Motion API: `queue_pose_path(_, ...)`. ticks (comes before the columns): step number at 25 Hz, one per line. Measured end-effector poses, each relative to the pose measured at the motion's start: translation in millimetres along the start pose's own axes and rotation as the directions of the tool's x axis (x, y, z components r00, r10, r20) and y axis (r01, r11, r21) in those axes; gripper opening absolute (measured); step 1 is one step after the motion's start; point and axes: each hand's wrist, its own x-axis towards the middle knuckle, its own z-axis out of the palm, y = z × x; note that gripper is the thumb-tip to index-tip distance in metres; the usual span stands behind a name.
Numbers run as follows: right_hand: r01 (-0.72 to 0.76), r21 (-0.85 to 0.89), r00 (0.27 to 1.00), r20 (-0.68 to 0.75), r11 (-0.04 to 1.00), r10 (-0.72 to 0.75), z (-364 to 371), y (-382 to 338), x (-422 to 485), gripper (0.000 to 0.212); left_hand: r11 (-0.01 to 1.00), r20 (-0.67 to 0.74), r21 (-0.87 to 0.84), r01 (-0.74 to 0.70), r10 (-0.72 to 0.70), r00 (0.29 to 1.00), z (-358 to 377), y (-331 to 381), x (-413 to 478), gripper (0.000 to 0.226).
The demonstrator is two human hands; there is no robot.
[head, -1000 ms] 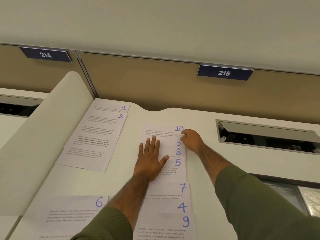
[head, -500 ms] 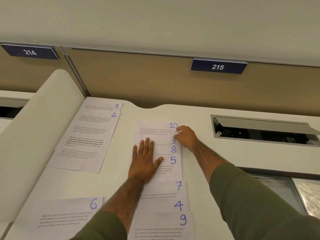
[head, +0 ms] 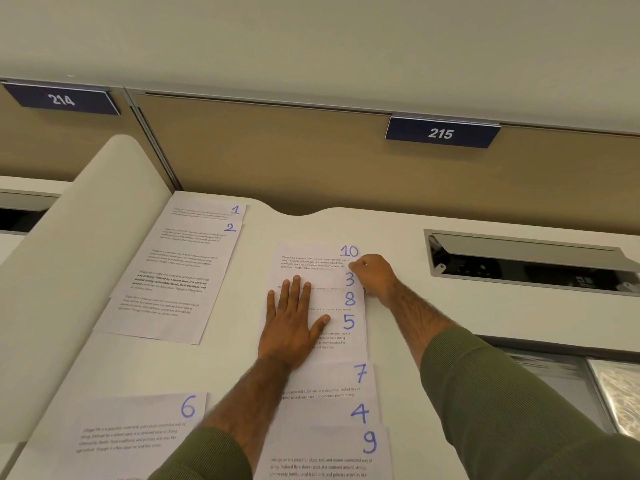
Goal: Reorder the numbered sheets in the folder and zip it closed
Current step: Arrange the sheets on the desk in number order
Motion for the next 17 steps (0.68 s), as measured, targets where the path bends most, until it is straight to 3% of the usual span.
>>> queue_pose_path(3, -0.079, 0.124, 0.997, 0.02, 0.989, 0.077, -2.7, 2.4, -6.1, 0.023, 1.0, -0.006, -0.003, -0.003, 0.003, 1.0, -1.6, 0.1, -0.5, 0.097)
queue_pose_path(6, -0.004, -0.009, 1.0, 0.02, 1.0, 0.004, -7.3, 5.5, -5.1, 0.027, 1.0, -0.024, -0.03, 0.004, -0.005, 1.0, -2.6, 2.3, -0.6, 0.1)
queue_pose_path(8, 0.02, -0.008, 1.0, -0.009, 1.0, -0.02, -12.2, 4.8, -4.4, 0.027, 1.0, -0.031, -0.03, -0.003, 0.002, 1.0, -2.1, 2.7, -2.7, 0.101)
queue_pose_path(14, 0.019, 0.149, 0.994, -0.107, 0.989, -0.003, -39.8, -1.4, -10.1, 0.036, 1.0, -0.024, -0.014, -0.016, 0.016, 1.0, 1.2, -0.3, -7.3, 0.096)
queue_pose_path(17, -0.055, 0.35, 0.989, -0.107, 0.935, 0.098, -48.7, -1.2, -23.4, 0.029, 1.0, -0.015, -0.012, -0.007, 0.007, 1.0, 0.1, -0.1, -8.1, 0.097)
